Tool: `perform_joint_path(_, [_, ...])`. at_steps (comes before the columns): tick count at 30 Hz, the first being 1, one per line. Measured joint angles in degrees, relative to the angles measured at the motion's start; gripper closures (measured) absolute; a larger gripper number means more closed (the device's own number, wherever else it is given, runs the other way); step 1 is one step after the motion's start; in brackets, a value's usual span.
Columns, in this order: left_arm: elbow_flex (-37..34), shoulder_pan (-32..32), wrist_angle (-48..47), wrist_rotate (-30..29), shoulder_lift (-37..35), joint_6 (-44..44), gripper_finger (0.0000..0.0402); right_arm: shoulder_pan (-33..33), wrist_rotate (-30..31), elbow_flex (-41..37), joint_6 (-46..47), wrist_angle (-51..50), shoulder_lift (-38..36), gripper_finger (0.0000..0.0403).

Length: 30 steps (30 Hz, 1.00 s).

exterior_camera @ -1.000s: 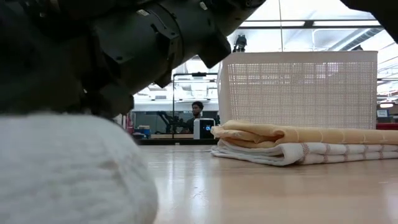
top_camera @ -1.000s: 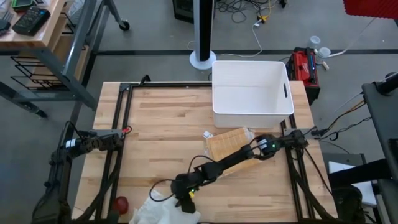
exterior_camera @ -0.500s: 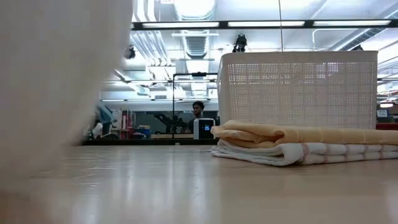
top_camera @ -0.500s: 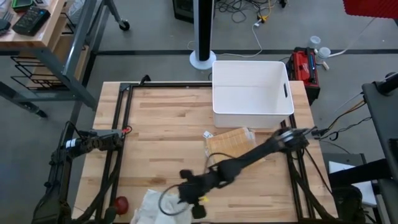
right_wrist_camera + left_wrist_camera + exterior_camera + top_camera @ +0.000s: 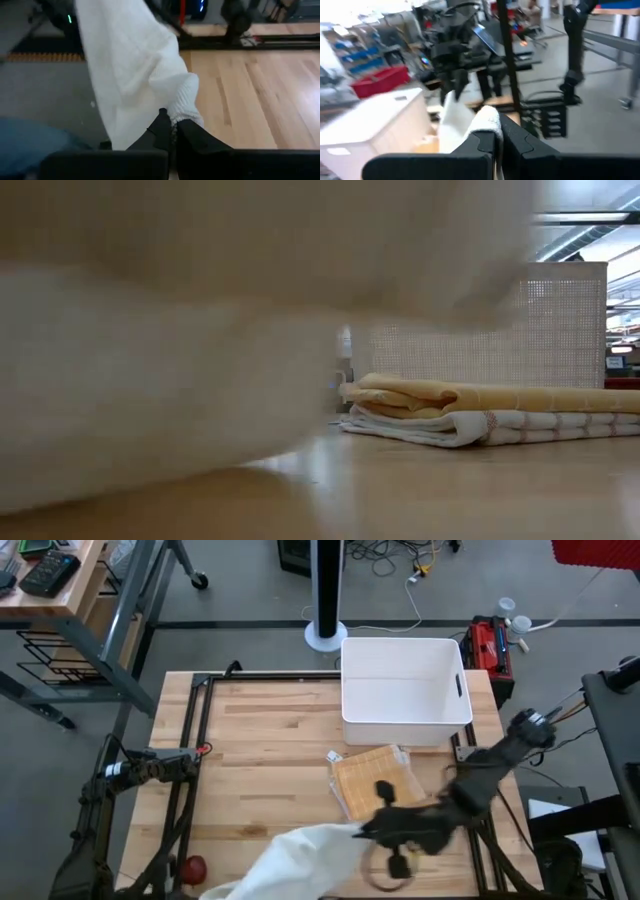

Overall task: Fold towel
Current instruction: Fold the white checkered towel

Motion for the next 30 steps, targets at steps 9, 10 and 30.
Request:
perform_joint_path(9, [0.1, -0.1, -0.2, -6.8, -1.2, 8.2, 0.0401, 14.7, 24.1, -6.0, 0.7, 5.5, -11.6, 0.0403])
perform_joint_path(10, [0.1, 0.1, -0.3, -6.8, -1.2, 10.3, 0.0401, 15.8, 25.7, -6.1, 0.4, 6.5, -12.2, 0.0403])
perform_joint_path(30, [0.0, 1.2, -12.4, -6.8, -4.9, -7.4, 0.0401, 35.7, 64.9, -6.1, -7.2, 7.7, -10.2, 0.0403])
